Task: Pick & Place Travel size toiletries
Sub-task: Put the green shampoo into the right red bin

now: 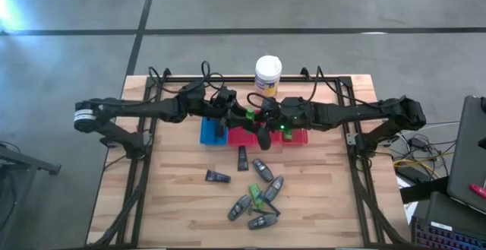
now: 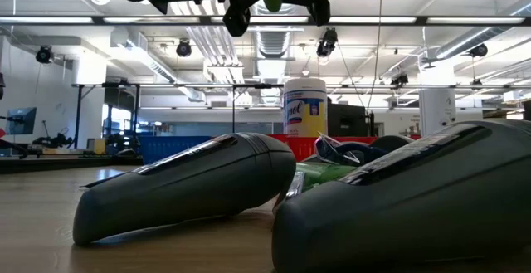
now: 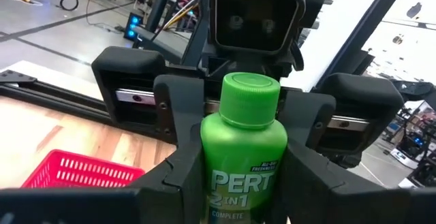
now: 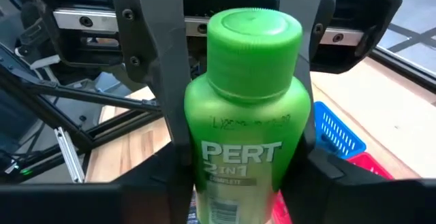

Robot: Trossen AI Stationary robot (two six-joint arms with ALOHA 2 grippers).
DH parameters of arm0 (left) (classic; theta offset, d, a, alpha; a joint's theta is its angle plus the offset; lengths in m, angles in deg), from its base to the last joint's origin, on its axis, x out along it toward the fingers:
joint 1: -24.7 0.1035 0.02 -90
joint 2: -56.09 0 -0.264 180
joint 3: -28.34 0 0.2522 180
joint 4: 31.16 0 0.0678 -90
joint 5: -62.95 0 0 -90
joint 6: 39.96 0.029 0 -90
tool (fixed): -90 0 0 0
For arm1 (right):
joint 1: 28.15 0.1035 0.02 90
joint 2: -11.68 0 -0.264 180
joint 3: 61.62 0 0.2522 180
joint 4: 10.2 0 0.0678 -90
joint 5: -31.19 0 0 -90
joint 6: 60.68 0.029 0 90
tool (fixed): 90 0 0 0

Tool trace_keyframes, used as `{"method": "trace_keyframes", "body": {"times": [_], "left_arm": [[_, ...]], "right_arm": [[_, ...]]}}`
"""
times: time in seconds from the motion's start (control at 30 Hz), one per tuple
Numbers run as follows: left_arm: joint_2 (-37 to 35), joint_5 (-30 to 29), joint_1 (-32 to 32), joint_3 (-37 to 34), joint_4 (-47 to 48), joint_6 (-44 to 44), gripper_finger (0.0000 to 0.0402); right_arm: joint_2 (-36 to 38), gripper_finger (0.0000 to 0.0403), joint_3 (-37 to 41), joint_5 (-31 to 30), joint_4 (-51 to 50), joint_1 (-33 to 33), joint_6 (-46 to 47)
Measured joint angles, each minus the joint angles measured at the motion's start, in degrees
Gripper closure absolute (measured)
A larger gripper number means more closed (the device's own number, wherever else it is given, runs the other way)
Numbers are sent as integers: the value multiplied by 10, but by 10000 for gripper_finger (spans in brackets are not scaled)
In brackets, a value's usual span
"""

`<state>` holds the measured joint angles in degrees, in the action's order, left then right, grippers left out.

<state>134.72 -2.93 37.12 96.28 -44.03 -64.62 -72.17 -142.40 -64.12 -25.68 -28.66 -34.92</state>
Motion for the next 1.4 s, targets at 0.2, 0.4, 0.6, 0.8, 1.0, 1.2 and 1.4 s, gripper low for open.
{"method": "trace_keyframes", "body": {"times": [0.2, 0.4, 0.6, 0.8, 1.0, 1.2, 1.4], "left_arm": [[0, -1, 1, 0, 0, 6, 246], [0, -4, 1, 0, 7, 6, 245], [1, -18, 1, 0, 44, 0, 225], [-1, -24, 3, 0, 75, -9, 190], [-36, -28, 11, 1, 203, 8, 158], [-96, -123, 19, 1, 391, 75, 150], [-130, -152, 19, 0, 432, 92, 149]], "right_arm": [[1, 284, 0, 0, -22, 0, 9], [1, 270, 0, 5, -27, 0, 13], [1, 285, 1, 6, -78, -4, 37], [2, 293, 2, 4, -124, -8, 57], [17, 290, 3, -24, -281, -13, 133], [41, 290, 34, -32, -465, -37, 278], [55, 276, 154, 57, -384, -110, 357]]}}
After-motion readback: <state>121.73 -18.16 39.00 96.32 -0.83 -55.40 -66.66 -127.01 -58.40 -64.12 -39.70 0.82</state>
